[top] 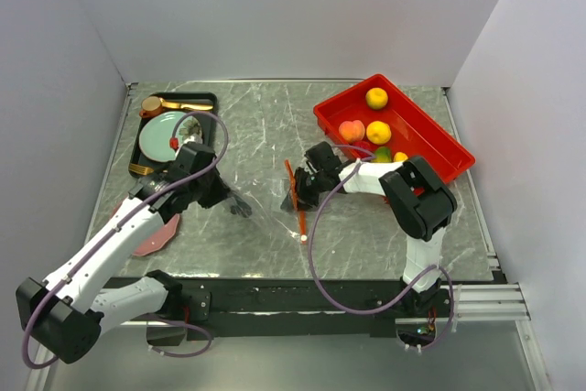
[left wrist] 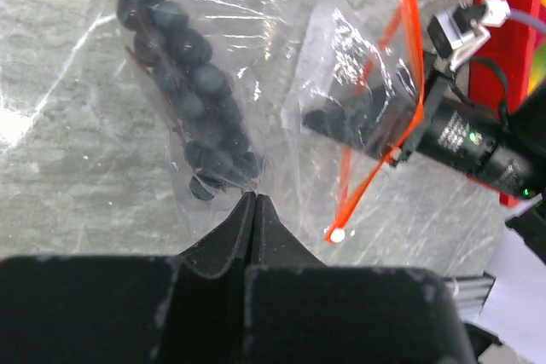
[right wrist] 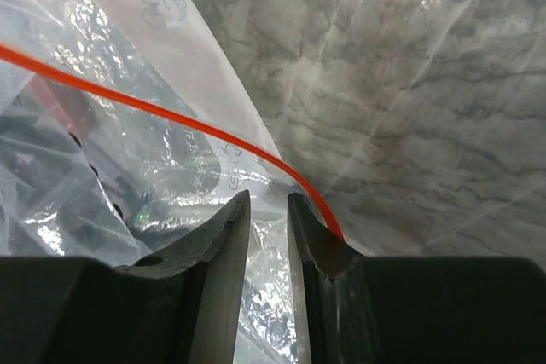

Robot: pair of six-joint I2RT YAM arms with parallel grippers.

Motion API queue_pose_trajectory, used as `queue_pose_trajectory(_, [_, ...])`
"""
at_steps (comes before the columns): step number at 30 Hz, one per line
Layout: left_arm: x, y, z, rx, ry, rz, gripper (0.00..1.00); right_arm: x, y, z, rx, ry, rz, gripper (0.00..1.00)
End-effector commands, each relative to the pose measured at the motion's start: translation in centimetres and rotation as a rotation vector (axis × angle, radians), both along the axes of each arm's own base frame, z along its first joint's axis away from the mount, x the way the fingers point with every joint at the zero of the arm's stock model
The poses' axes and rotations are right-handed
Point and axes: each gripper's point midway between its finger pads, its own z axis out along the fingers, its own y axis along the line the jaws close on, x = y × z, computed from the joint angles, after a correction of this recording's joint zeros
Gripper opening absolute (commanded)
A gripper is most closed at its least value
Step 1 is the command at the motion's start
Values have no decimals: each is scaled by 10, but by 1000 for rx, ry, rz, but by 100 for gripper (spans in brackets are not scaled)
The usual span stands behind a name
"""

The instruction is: Open the zip-top bag and remove the fake food

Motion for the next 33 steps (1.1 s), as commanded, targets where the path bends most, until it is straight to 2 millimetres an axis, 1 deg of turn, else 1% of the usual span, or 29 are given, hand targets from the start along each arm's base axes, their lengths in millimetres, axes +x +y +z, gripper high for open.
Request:
queue_pose_trajectory(1, [-3,-9,21,-30,-26,-70,1,-3,1,-11,-11,6,-1,32])
queue_pose_trajectory(3, [-4,-5,21,-13,-33,-67,1,-2,1,-14,-19,8,-3,32])
queue_pose_trajectory(5, [-6,-4,26,-17,-42,-71,1,-3,-1,-18,-29,18,-6,32])
queue_pose_trajectory(6, [-8,-4,35,-29,-57,-73,1,-3,-1,-19,-33,20,-9,32])
queue_pose_trajectory(8, [-8,-3,44,-37,-82,-77,1,-5,-3,-24,-44,27,-10,32])
queue_pose_trajectory(9, [-10,-1,45,-31,-84,-78,1,-5,-4,-27,-51,35,-16,32])
queue_pose_trajectory(11, [-13,3,42,-23,-57,-77,1,-5,-5,-29,-62,42,-20,32])
queue_pose_trajectory(14, [-17,5,45,-25,-59,-91,1,-3,-6,-31,-71,47,-33,32])
queue_pose_trajectory(17, [-24,12,29,3,6,-88,1,-2,-5,-32,-71,53,-37,32])
queue_pose_trajectory(20, [-26,14,33,-10,-10,-79,1,-1,-6,-33,-75,54,-42,32])
queue_pose_trajectory(23, [-32,24,14,28,52,-60,1,-2,-7,-34,-79,57,-42,32])
queue_pose_trajectory(24, [-36,26,0,39,89,-63,1,-1,-6,-33,-75,56,-42,32])
queue_pose_trajectory(26, [-39,25,-10,26,118,-54,1,1,-4,-31,-63,48,-33,32])
queue_pose_trajectory(27, [-43,26,-21,33,142,-50,1,2,-2,-27,-53,33,-26,32])
queue_pose_trajectory(29, [-44,24,-30,18,159,-42,1,6,0,-17,-37,-4,-15,32])
queue_pose_trajectory(30, [-47,24,-39,24,183,-45,2,8,3,-12,-33,-20,-9,32])
queue_pose_trajectory(31, [-48,24,-42,26,193,-45,4,9,3,-8,-29,-31,1,32])
queue_pose_trajectory(32, [-47,23,-41,17,188,-47,9,11,5,-3,-21,-45,8,32])
queue_pose_trajectory(33, [-44,20,-35,3,165,-53,24,13,7,3,-17,-59,13,32])
